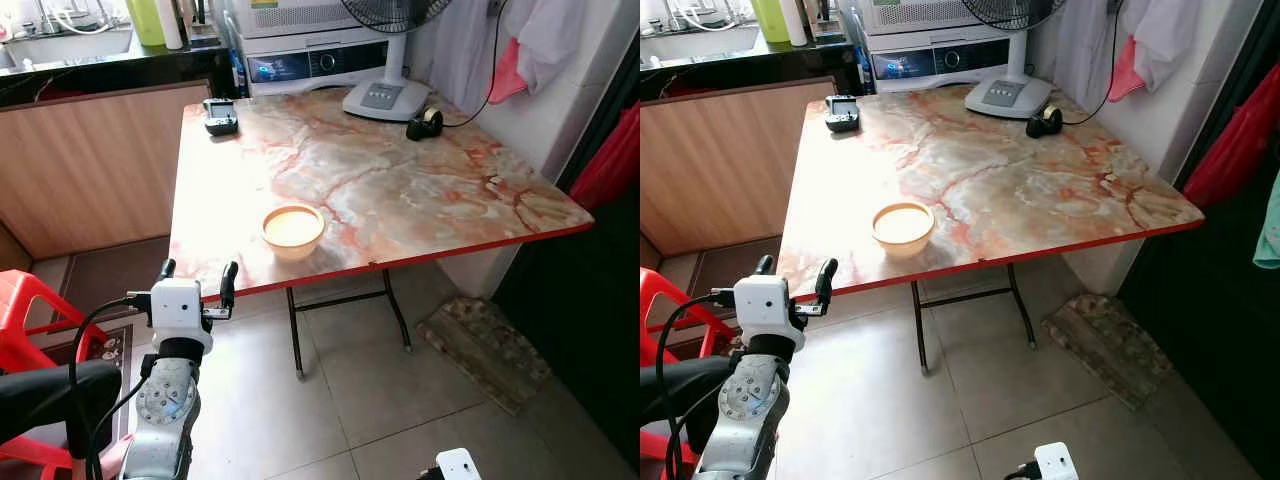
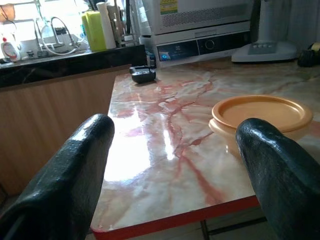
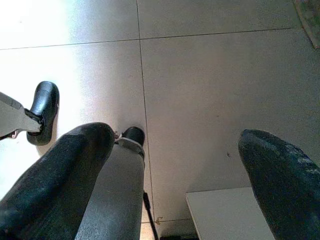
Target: Restocking fridge
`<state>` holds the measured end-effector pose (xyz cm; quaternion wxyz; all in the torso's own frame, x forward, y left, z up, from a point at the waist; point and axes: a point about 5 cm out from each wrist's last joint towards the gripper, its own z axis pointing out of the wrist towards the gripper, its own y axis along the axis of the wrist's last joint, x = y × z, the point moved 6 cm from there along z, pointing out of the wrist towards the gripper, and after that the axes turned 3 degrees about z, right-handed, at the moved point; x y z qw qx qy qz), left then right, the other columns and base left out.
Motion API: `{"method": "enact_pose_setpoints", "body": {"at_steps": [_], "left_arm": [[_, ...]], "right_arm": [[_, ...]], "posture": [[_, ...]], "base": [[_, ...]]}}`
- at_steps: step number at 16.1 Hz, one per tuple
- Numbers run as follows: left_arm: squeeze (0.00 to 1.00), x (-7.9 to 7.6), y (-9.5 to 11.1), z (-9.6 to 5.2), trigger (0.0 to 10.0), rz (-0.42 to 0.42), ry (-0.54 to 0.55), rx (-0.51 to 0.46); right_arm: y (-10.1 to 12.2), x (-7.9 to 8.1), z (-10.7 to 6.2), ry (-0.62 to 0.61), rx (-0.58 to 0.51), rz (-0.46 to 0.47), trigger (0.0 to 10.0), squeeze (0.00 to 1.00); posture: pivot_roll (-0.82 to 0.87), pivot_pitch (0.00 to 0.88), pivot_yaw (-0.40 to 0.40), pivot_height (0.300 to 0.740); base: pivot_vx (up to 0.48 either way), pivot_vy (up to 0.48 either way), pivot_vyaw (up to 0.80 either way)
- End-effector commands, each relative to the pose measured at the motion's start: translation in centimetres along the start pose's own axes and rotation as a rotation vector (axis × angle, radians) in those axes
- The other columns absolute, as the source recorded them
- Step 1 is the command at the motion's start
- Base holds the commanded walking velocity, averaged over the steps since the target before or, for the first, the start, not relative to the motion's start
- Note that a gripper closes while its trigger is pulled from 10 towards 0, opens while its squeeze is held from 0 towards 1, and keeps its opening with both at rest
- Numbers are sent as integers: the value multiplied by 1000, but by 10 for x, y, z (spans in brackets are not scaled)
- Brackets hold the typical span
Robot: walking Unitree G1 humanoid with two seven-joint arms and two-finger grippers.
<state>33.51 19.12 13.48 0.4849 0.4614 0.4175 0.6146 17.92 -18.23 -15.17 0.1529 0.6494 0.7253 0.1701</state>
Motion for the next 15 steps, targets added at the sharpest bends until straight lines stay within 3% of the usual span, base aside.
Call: {"method": "enact_pose_setpoints", "body": {"at_steps": [1, 15], "left_arm": [[0, -4, 5, 2, 10000, -12, -24, -10], [0, -3, 5, 4, 10000, -59, -39, -4]], "right_arm": [[3, 1, 0, 1, -14, 0, 10000, 0], [4, 1, 0, 4, -16, 4, 10000, 0]], "posture": [[6, 0, 9, 740], [8, 0, 7, 740]], "base": [[0, 0, 0], [238, 0, -94]]}}
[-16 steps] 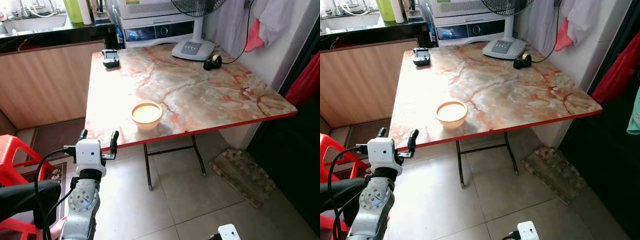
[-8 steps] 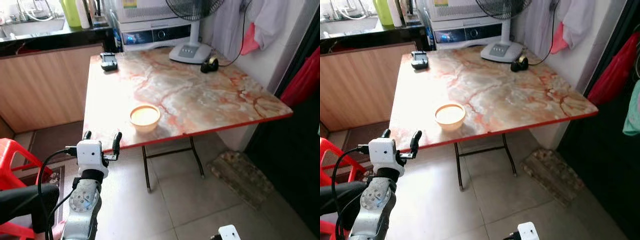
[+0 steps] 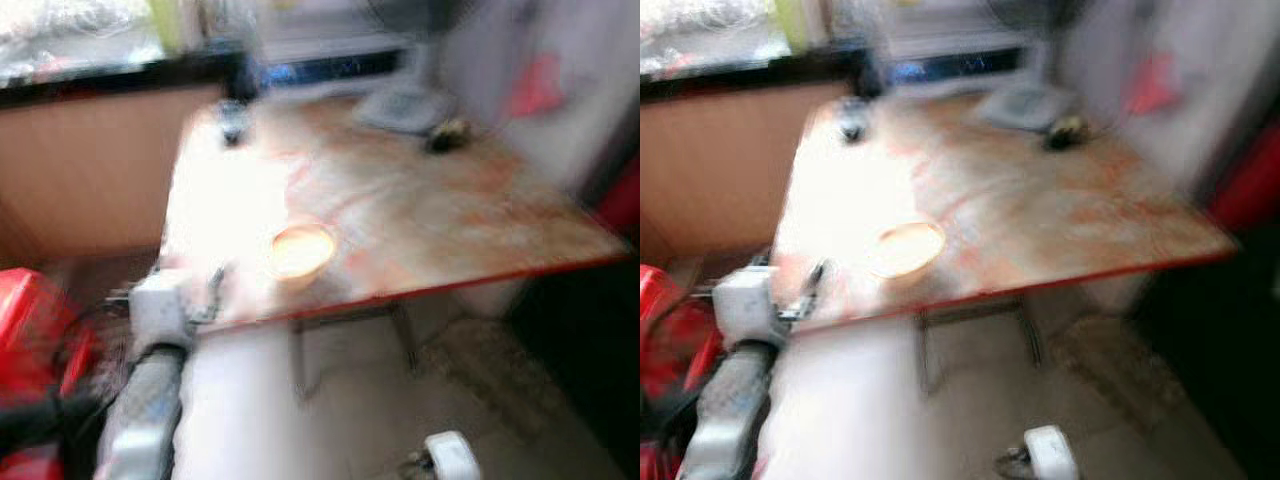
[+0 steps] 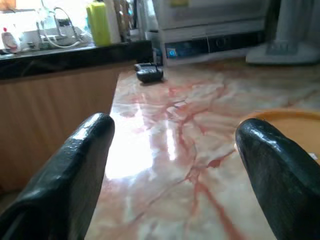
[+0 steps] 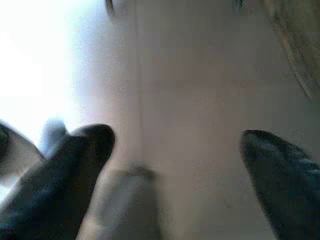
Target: Restocking fridge
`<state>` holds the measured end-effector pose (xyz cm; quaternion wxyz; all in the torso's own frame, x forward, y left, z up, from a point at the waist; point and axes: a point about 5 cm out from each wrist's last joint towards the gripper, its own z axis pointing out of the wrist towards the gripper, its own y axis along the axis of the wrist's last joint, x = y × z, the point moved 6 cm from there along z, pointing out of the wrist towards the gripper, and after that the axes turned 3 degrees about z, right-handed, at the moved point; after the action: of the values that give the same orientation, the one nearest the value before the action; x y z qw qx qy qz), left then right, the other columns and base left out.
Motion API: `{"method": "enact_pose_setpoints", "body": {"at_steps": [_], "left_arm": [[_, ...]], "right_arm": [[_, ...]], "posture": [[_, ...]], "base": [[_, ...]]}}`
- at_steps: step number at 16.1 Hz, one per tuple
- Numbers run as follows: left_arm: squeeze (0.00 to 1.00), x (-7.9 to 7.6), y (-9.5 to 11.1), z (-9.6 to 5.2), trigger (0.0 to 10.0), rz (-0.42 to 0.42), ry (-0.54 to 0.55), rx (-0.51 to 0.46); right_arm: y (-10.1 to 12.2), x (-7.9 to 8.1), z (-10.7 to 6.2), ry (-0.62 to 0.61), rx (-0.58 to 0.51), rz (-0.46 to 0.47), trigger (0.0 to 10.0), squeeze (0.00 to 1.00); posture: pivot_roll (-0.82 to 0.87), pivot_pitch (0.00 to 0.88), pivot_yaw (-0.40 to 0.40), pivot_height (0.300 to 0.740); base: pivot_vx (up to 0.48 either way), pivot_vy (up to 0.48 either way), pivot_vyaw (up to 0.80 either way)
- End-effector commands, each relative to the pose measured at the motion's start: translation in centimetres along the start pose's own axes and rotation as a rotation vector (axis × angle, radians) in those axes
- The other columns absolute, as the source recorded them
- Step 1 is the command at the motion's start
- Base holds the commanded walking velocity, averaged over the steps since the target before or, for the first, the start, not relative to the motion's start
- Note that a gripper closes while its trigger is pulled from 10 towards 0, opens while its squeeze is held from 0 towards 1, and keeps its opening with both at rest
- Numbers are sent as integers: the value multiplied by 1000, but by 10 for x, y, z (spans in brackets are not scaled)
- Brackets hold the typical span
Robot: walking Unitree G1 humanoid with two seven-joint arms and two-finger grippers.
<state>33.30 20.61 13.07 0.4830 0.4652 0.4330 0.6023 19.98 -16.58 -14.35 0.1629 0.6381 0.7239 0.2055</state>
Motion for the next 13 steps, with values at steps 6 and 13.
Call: {"method": "enact_pose_setpoints", "body": {"at_steps": [6, 13], "left_arm": [[0, -18, 11, 5, 10000, -39, -43, -37], [0, -13, 7, 4, 10000, -81, -13, -14]], "right_arm": [[-20, -13, -4, -31, 52, 11, 10000, 0], [-20, -12, -4, -21, 56, 0, 10000, 0]], "posture": [[8, 0, 7, 740], [10, 0, 5, 740]], "base": [[266, 0, 0], [111, 0, 0]]}}
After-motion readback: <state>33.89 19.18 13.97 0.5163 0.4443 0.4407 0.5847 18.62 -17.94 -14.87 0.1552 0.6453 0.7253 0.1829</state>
